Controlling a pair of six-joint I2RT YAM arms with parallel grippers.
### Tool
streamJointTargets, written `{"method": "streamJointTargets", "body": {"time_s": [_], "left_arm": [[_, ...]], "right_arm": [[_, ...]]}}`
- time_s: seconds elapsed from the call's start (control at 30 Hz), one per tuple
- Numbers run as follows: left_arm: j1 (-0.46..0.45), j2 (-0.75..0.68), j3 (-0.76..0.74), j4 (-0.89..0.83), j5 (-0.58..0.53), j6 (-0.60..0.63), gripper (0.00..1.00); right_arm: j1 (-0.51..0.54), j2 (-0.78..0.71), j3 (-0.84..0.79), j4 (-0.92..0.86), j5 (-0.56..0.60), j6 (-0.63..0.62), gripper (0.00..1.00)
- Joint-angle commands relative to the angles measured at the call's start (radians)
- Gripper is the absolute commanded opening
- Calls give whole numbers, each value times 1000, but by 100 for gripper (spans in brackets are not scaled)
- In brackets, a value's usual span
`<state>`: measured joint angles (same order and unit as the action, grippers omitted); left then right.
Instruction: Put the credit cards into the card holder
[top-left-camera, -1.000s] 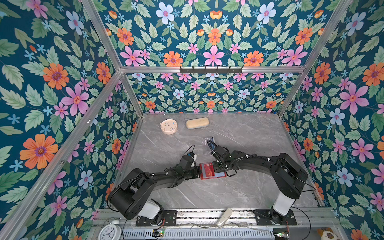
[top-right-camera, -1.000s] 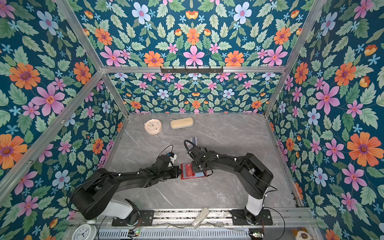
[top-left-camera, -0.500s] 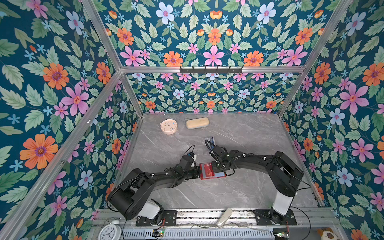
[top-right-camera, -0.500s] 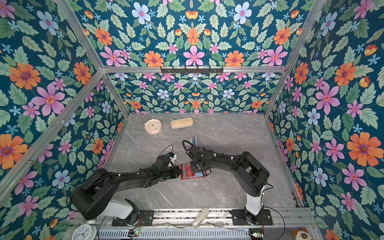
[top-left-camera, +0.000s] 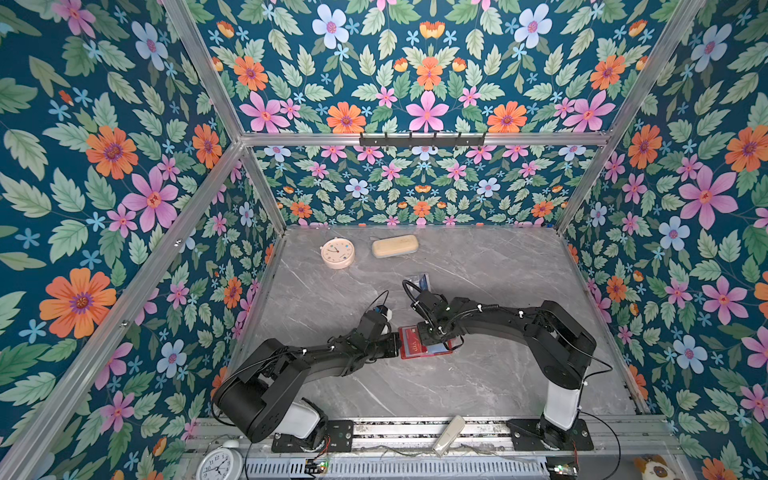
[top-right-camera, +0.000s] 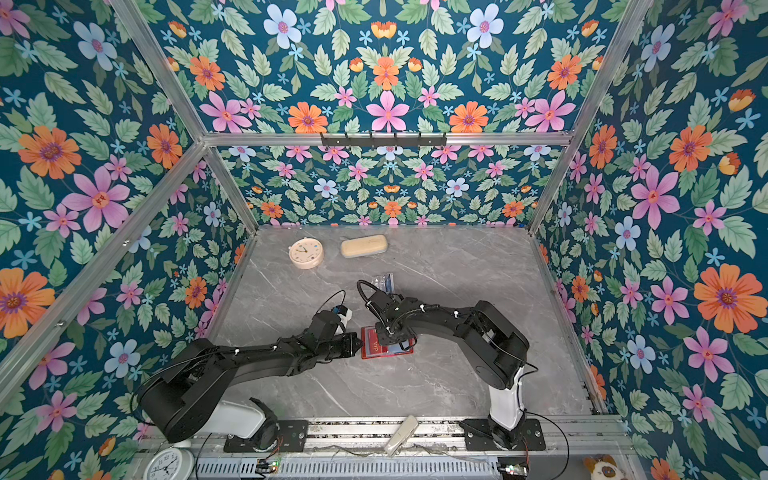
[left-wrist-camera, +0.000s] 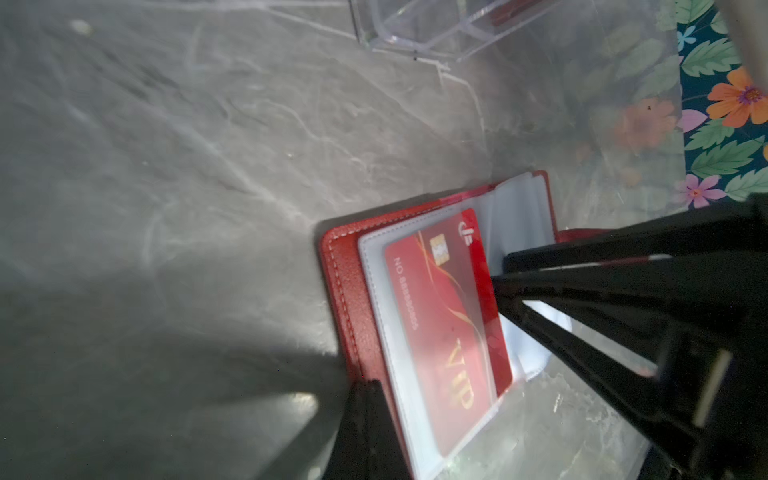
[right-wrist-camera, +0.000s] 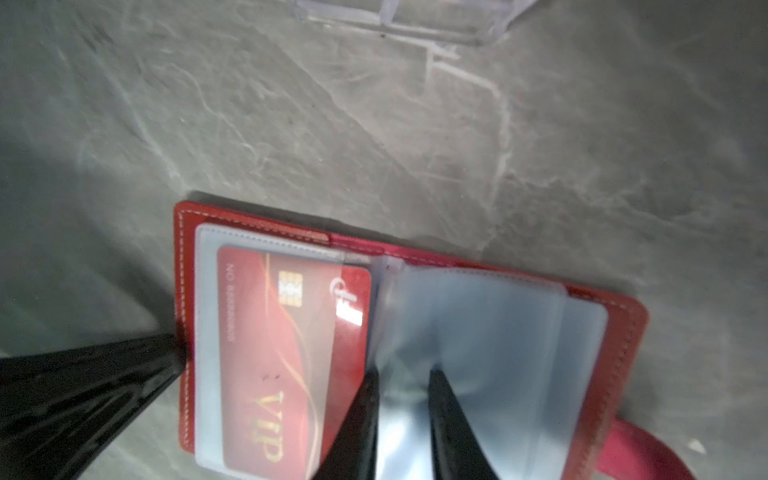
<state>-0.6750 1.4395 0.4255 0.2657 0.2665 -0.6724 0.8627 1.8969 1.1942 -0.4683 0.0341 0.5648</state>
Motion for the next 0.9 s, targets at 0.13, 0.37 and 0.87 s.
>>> {"method": "streamJointTargets", "body": {"time_s": [0.13,0.37,0.87], "left_arm": [[0,2,-2,-57,-22,12,0],[1,4,5,-57,-16,16,0],[-27,-58,177,-213,-36,126,25]], "right_arm": [[10,42,4,-89,-10,-19,31],[11,12,-11,-87,9,-8,33],[-66,-262,-230,137,-60,90,34]]}}
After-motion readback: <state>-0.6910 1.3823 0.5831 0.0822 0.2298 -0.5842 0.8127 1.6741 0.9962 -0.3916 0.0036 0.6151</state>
